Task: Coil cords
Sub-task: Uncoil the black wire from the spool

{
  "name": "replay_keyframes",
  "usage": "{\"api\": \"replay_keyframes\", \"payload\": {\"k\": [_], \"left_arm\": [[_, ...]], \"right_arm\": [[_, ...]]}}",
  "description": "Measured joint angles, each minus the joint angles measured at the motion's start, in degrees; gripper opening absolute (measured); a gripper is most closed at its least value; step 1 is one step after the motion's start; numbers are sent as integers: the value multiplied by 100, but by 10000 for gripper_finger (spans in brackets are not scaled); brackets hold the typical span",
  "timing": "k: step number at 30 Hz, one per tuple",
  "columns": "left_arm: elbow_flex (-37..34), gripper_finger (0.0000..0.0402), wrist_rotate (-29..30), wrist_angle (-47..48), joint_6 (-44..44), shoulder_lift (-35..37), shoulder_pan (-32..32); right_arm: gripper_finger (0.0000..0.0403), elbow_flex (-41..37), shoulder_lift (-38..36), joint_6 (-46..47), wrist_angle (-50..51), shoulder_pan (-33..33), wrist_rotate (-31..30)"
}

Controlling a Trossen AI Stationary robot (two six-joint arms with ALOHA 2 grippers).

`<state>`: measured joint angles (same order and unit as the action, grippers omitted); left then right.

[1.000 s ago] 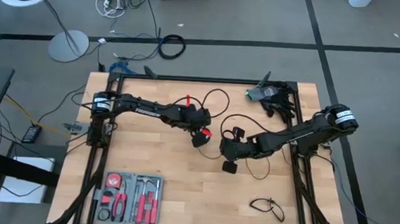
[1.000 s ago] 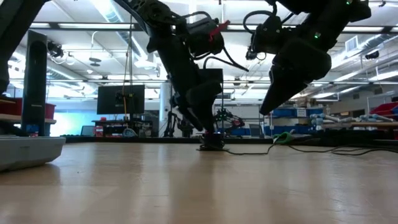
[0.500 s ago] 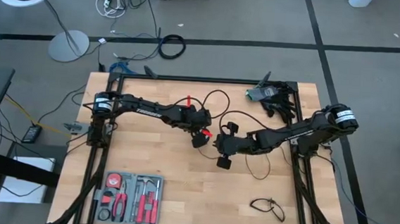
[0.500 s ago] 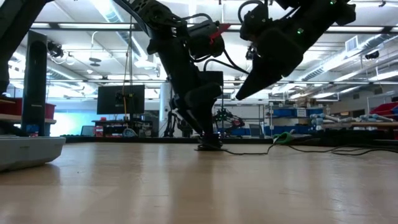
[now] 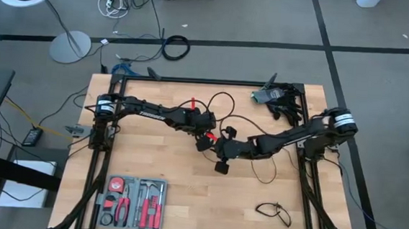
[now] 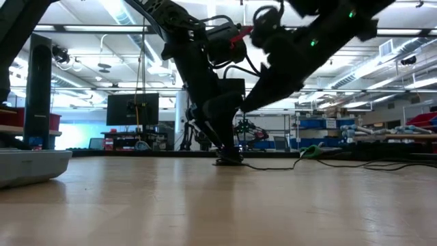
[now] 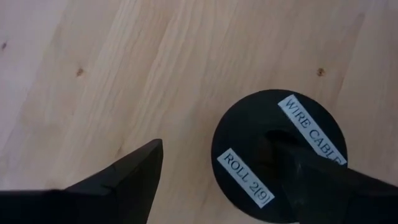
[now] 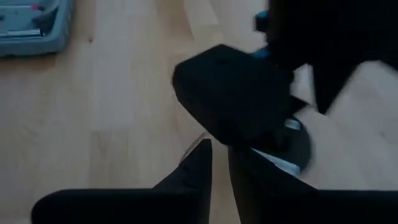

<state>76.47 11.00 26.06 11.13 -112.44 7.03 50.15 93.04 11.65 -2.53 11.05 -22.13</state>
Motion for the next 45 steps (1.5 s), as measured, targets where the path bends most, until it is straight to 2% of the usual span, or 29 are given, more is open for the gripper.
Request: {"api": "replay_keyframes", "payload": {"k": [4,7,13,21,29,31,33,35,39,40,45], "left_arm": [[0,307,-75,-10,22,-2,-2],[0,307,-199,165,-32,-1,0],[11,307,-231,369,-202,4,9],[7,307,-117,474,-359,63,13],[0,307,114,590,-476,138,61],[-1,307,101,633,-469,138,74],[-2,307,98,661,-434,138,76],[-1,307,94,686,-417,138,76],[0,307,83,734,-458,140,83],[-2,307,75,760,-476,140,85],[-1,307,-3,783,-604,140,128]], "right_arm": [[52,2,587,-146,-624,-1,104],[53,0,933,113,-757,4,138],[69,0,1095,659,-826,70,242],[119,0,1109,628,-1194,110,178],[166,77,1980,475,-2396,2,87],[170,129,2221,470,-2377,-4,51],[163,221,2268,508,-2249,7,-50],[136,265,2226,545,-1978,14,-40],[29,241,1757,546,-1012,64,320],[16,228,1608,574,-699,113,376],[6,225,661,1328,1432,418,421]]}}
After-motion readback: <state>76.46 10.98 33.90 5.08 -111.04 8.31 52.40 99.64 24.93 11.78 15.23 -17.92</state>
